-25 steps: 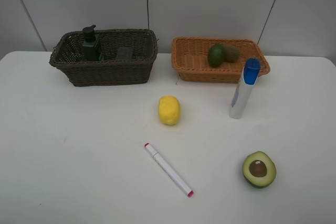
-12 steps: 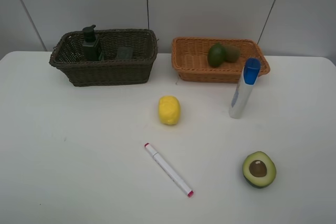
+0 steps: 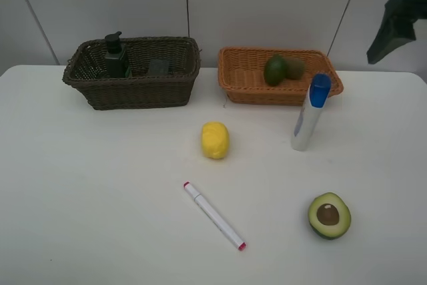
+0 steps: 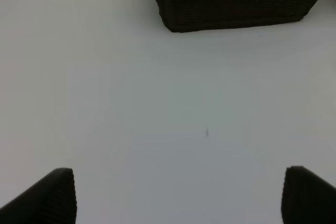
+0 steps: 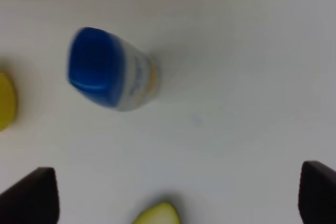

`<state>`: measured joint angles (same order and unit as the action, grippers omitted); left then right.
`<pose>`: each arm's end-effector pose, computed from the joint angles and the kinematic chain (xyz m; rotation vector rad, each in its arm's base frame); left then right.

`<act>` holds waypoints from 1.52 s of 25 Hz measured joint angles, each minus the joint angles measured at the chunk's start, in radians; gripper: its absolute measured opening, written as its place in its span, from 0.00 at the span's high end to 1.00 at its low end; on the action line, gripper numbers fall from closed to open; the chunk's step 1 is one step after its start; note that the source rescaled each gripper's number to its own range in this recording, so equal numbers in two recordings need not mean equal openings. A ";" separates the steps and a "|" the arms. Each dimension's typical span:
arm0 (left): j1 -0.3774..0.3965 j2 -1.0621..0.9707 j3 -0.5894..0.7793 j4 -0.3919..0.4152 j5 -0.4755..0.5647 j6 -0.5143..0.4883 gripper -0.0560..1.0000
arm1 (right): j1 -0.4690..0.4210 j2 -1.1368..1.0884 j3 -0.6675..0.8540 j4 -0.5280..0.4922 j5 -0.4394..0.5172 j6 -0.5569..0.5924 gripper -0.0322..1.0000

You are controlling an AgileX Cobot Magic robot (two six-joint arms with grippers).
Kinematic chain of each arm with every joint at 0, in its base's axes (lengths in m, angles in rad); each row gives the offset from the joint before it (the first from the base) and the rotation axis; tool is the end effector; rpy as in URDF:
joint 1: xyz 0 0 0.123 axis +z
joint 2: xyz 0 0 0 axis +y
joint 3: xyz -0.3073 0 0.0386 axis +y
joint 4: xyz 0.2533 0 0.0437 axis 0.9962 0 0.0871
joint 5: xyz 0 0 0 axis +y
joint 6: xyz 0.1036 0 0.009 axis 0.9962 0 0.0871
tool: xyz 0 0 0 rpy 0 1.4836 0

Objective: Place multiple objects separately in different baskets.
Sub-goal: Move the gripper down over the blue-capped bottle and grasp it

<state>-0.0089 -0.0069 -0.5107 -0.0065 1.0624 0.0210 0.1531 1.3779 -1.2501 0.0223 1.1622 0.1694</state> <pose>-0.0158 -0.0005 0.2768 0.0307 2.0282 -0.0001 0.2696 0.0438 0.3460 0.0297 2.7795 0.1134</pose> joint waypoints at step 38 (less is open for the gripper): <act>0.000 0.000 0.000 0.000 -0.001 0.001 0.00 | 0.087 0.566 -0.145 0.011 -0.092 0.072 0.69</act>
<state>-0.0089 -0.0069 -0.5107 -0.0065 1.0615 0.0219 0.2399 1.9437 -1.3946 0.0335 1.0701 0.2413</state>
